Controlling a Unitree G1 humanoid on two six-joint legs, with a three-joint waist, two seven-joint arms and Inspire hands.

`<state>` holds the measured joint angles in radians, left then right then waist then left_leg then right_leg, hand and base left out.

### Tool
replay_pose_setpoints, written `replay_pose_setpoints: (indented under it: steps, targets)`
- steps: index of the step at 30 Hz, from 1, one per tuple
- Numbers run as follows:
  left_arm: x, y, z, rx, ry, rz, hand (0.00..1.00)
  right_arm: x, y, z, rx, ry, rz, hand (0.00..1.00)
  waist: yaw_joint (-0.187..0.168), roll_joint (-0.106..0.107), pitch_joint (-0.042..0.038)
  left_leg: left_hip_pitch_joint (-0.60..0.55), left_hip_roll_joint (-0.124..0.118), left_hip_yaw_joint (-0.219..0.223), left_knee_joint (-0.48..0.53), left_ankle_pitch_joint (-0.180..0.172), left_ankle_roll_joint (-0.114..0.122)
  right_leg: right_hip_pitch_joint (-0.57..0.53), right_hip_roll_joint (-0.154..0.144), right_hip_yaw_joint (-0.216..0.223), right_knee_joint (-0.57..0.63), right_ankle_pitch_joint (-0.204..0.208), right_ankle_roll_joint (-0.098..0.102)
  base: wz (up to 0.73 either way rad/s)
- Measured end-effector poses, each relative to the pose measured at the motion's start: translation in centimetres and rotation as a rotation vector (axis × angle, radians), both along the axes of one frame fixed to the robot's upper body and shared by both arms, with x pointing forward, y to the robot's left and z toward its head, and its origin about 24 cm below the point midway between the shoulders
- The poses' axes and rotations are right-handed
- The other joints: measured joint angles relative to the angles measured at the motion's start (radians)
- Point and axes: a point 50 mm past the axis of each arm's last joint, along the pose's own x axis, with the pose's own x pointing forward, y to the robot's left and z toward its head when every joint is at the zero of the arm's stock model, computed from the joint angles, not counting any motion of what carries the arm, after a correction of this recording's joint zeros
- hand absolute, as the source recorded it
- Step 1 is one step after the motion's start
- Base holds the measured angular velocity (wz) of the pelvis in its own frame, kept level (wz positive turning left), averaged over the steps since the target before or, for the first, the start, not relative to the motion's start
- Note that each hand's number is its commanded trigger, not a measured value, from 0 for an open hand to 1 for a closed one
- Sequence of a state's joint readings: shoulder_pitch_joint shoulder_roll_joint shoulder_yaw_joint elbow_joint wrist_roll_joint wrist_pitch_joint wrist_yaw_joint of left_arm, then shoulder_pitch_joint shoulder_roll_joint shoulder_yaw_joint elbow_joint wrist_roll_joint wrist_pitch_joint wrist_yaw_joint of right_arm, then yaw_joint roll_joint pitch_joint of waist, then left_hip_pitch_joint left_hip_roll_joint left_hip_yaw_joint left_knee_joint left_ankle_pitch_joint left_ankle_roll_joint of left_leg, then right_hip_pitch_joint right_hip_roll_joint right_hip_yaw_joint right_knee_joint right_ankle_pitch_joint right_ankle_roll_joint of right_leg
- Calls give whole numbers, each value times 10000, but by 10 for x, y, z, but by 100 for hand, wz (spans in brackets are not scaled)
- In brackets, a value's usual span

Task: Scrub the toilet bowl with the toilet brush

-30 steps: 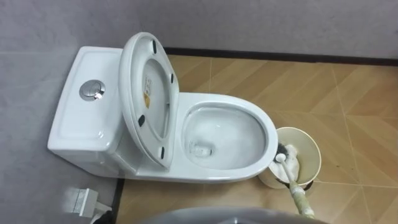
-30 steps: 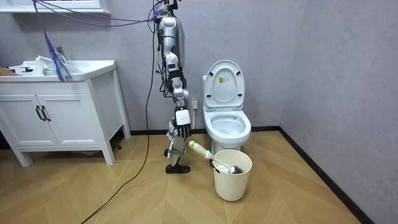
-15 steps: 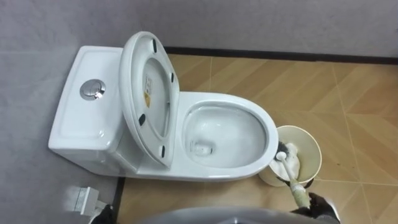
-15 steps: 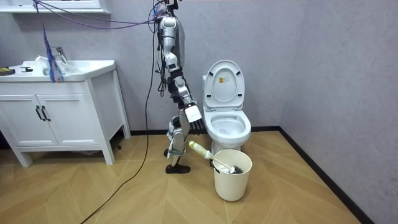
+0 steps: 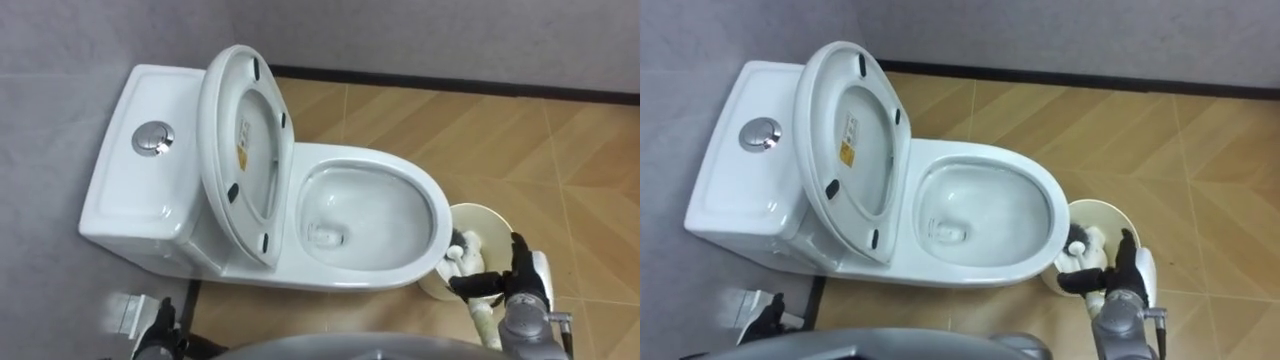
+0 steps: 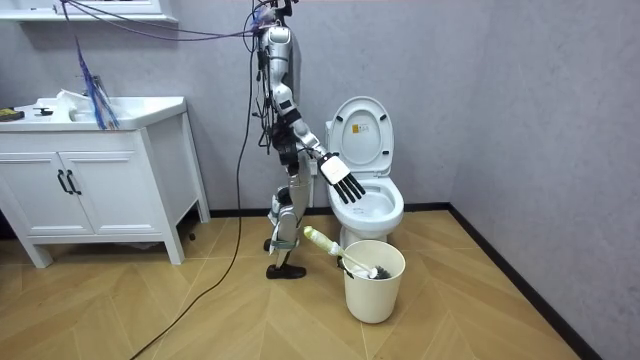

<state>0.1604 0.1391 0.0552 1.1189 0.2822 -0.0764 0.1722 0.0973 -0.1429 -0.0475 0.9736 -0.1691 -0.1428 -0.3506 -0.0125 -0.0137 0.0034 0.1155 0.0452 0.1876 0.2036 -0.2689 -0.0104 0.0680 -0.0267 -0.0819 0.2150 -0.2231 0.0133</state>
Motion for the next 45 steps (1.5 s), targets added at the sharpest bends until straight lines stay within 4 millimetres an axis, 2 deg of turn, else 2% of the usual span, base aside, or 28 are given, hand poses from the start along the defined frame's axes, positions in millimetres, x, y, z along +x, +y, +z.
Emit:
replay_pose_setpoints:
  steps: [4, 9, 13, 17, 21, 23, 24, 25, 29, 33, 38, 40, 41, 45]
  targets:
    - [0, 1, 0, 28, 7, -40, 0, 0, -1, 0, -180, -61, -133, 0, 75, -16, 9, -84, 15, -32, 0, 1, 1, 15, 16, -46, -181, 124, -2, 1]
    - [8, 4, 2, 106, -204, -99, 0, -3, -8, -2, -370, 201, -747, 0, 154, 52, -9, -516, -45, -301, 44, 55, 89, -195, -25, -188, -296, 242, 41, 12]
    - [12, 14, 6, 428, -249, -338, 0, -3, -12, -5, -485, 515, -1033, 0, 119, 98, -14, -1152, -71, -544, 291, 82, 122, -642, -61, -385, -231, 276, 37, 15]
    - [27, 16, 9, 585, -561, -413, 0, 9, -14, -4, -314, 602, -1521, 0, 152, 123, -4, -1933, -88, -616, 464, 191, 145, -1437, -113, -453, 110, 290, 15, 7]
    - [49, 11, 12, 461, -1029, -595, 0, 17, -18, -2, -115, 643, -2157, 0, 168, 218, 85, -2765, -89, -805, 981, 191, 146, -2155, -176, -593, 524, 290, 10, 12]
    - [69, 3, 15, 343, -1453, -873, 0, 23, -22, -1, 21, 716, -2655, 0, 201, 256, 156, -3367, -92, -845, 1354, 194, 152, -2783, -238, -666, 996, 276, 2, 10]
    - [71, 1, 15, 315, -1493, -938, 0, 25, -23, 0, 33, 710, -2727, 0, 209, 258, 178, -3546, -91, -845, 1456, 196, 154, -2977, -254, -674, 1153, 271, -1, 7]
    - [85, -2, 19, 235, -1842, -969, 0, 30, -24, 2, 97, 600, -2849, 0, 198, 241, 210, -3901, -91, -875, 1615, 211, 182, -3332, -286, -707, 1376, 271, -1, 9]
    - [114, -12, 27, 28, -2519, -1178, 0, 46, -22, 8, 278, 299, -2944, 0, 176, 102, 308, -4897, -184, -1023, 1999, 319, 321, -4250, -429, -798, 1728, 250, -40, 9]
    - [134, -23, 35, -211, -3006, -1453, 0, 57, -26, 14, 572, -9, -3524, 0, 169, 29, 357, -5610, -295, -1056, 2314, 439, 425, -4993, -590, -811, 2173, 253, -42, 8]
    - [158, -29, 47, -164, -3719, -1737, 0, 81, -36, 29, 525, -601, -3675, 0, 198, -65, 427, -7094, -355, -1056, 2984, 509, 548, -6571, -780, -671, 3097, 245, -37, 1]
    - [164, -29, 51, -106, -3966, -1775, 0, 86, -39, 33, 399, -703, -3614, 0, 201, -69, 445, -7550, -385, -1066, 3215, 518, 567, -7012, -818, -680, 3328, 244, -39, 3]
    - [168, -31, 54, -65, -4176, -1858, 0, 87, -42, 36, 301, -758, -3618, 0, 200, -63, 483, -7813, -395, -1082, 3378, 526, 583, -7275, -885, -731, 3521, 227, -59, 8]
    - [185, -39, 70, -41, -5148, -2207, 0, 91, -53, 43, -114, -893, -3377, 0, 192, -53, 501, -8834, -444, -1090, 3988, 496, 654, -8307, -1025, -662, 4269, 38, -59, 11]
